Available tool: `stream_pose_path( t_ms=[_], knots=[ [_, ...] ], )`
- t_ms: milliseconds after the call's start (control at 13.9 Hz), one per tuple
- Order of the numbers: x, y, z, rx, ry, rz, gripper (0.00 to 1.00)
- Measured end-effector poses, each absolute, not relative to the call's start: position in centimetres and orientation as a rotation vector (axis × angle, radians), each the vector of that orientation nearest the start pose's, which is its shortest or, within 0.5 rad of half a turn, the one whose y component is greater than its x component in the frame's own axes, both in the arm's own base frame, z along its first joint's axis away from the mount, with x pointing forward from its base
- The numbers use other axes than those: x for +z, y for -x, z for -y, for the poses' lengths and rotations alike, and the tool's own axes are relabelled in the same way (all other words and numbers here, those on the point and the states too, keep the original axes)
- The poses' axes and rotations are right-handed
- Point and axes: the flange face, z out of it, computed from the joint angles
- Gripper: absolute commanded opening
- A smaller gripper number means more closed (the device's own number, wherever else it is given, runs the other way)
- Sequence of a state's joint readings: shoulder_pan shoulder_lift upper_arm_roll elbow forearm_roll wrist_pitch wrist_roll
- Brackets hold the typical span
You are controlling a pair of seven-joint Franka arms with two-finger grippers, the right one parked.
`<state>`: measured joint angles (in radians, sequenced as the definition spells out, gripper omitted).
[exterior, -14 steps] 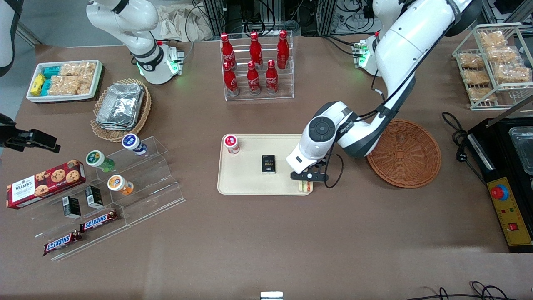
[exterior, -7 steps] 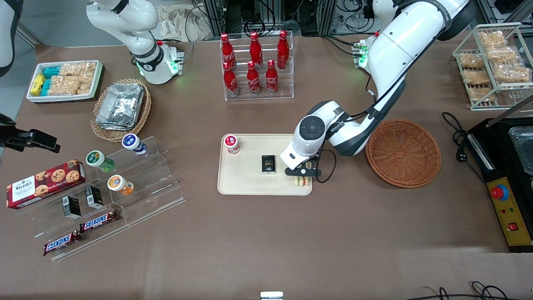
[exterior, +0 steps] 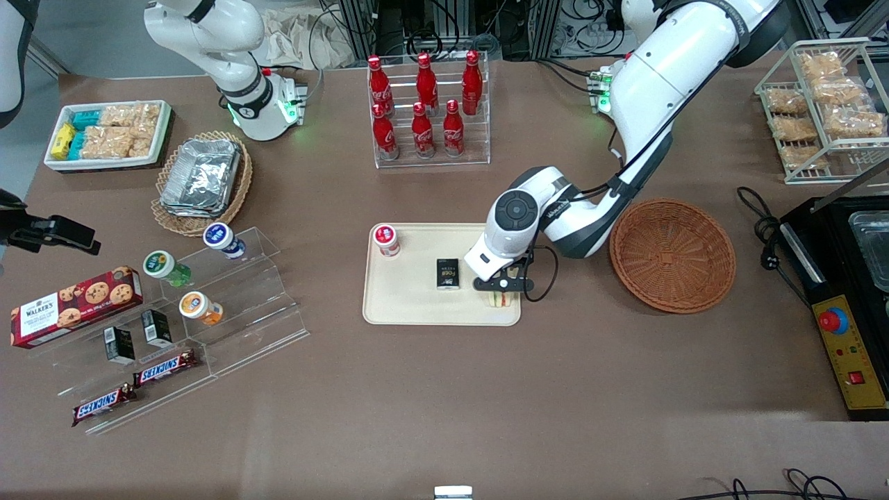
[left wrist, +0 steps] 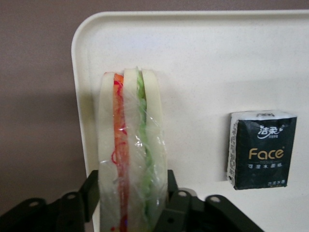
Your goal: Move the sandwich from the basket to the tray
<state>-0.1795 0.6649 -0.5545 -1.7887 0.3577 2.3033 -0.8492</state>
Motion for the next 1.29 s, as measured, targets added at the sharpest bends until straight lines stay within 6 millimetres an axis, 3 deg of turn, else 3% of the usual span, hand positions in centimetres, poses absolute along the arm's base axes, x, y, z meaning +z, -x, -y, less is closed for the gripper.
stream_pose_path(
  t_ms=[288,576,719,863,1007,1295],
  knots=[
    [23.1,-51.2,40.9,0.084,3.179,-0.057,1.0],
    [25.4,-52.1,40.9,0.021,3.193,-0.045,1.0],
    [26.9,-53.3,39.8,-0.013,3.188,-0.004,1.0],
    [30.0,-55.3,37.0,-0.056,3.161,0.074,1.0],
    [34.9,-57.2,33.7,-0.128,3.125,0.139,1.0],
    [44.8,-60.6,25.9,-0.249,3.067,0.096,1.0]
  ],
)
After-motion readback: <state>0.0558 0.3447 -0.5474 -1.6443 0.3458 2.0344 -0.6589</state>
